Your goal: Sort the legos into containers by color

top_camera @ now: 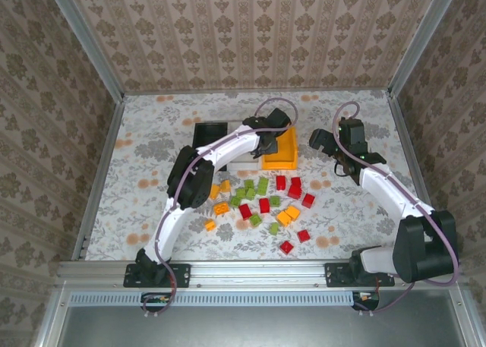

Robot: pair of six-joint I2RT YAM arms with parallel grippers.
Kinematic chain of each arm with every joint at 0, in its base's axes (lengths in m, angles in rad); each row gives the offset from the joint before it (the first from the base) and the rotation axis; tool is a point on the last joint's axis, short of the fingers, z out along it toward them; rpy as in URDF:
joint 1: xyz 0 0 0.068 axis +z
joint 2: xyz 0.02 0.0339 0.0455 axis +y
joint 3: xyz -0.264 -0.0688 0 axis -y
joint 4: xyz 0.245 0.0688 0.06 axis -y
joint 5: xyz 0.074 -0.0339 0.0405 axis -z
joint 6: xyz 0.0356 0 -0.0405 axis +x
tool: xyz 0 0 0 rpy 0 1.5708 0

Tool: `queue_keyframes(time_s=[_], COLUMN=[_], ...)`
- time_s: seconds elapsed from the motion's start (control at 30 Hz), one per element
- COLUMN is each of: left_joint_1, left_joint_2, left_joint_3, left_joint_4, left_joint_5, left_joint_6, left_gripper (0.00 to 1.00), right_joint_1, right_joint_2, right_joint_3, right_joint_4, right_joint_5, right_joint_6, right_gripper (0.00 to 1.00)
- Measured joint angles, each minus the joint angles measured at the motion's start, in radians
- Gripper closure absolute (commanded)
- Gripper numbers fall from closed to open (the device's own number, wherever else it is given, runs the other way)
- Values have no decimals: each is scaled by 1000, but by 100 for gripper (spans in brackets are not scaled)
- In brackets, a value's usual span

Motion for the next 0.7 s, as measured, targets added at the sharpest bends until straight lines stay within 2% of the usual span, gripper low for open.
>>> queue_keyframes(time_s=[0.1, 0.17, 0.3, 0.37, 0.4, 0.43, 0.57, 0.7], left_joint_1=[-2, -2, -1, -2, -2, -2, -3, -3], left_joint_2=[0, -2, -39, -106, -151, -212, -472, -761], left_joint_3=[-6, -10, -49, -118, -162, -212, -394, -615], left_joint_4=[19, 34, 71, 103, 126, 151, 263, 401], left_joint_5=[5, 5, 17, 28, 34, 40, 58, 61], left_joint_6=[0, 6, 21, 34, 42, 55, 97, 145], left_gripper=[50, 37, 29, 16, 5, 0, 0, 0], right_joint_1=[-1, -1, 0, 0, 0, 3, 37, 121], right_joint_2=[-2, -8, -46, -74, -91, -106, -154, -174], right_joint_3=[0, 0, -2, -15, -26, -39, -99, -140], right_joint_4=[-17, -33, -82, -103, -116, -130, -199, -287], right_joint_5=[2, 2, 2, -8, -18, -24, -48, -58], right_joint_6=[3, 6, 15, 24, 31, 35, 56, 80], right_gripper=[0, 0, 0, 0, 0, 0, 4, 9])
